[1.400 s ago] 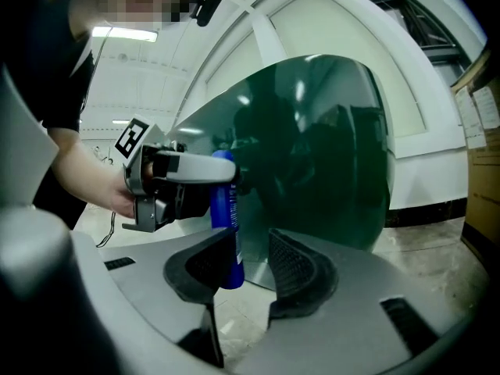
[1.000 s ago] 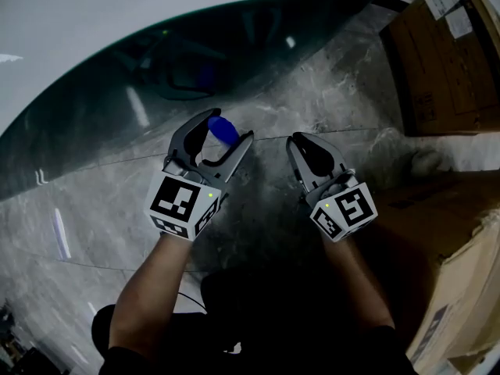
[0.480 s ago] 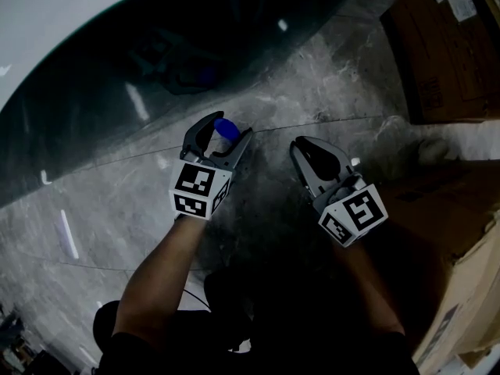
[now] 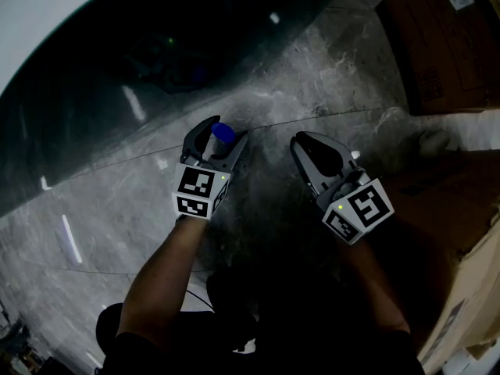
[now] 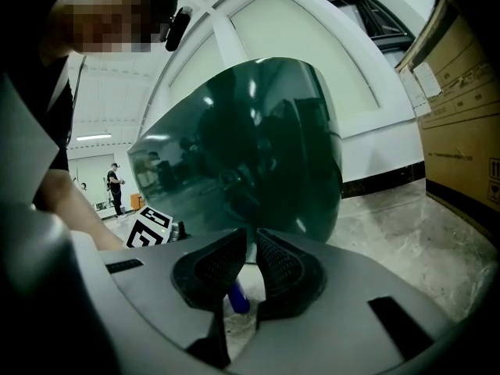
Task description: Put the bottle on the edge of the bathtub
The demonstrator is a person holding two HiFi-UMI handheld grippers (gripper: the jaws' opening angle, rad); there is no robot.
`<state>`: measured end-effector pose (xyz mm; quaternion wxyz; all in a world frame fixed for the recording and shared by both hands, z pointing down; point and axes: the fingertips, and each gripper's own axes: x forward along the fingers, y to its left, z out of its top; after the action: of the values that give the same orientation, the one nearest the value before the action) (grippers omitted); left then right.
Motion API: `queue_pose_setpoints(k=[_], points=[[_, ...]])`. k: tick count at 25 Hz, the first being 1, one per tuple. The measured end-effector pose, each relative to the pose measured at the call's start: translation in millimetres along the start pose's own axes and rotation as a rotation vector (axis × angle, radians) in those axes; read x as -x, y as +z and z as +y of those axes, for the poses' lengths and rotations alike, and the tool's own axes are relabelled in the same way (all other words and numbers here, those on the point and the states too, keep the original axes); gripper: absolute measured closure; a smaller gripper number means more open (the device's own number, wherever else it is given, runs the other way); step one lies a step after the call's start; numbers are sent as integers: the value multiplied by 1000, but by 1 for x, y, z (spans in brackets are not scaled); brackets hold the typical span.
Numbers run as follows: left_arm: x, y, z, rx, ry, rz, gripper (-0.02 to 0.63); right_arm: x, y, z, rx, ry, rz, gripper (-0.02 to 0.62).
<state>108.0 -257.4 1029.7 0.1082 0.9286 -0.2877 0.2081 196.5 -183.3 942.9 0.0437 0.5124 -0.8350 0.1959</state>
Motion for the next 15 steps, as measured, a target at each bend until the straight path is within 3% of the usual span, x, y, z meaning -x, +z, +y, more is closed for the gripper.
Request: queue_pose_setpoints(k=[10,15], points=[[8,-12,-26,-72,-84,16,309,-6,-7,0,-15,1,22,538],[14,13,-26,-68,-81,-40,279,-10,-7,1,-15,9,30,538]])
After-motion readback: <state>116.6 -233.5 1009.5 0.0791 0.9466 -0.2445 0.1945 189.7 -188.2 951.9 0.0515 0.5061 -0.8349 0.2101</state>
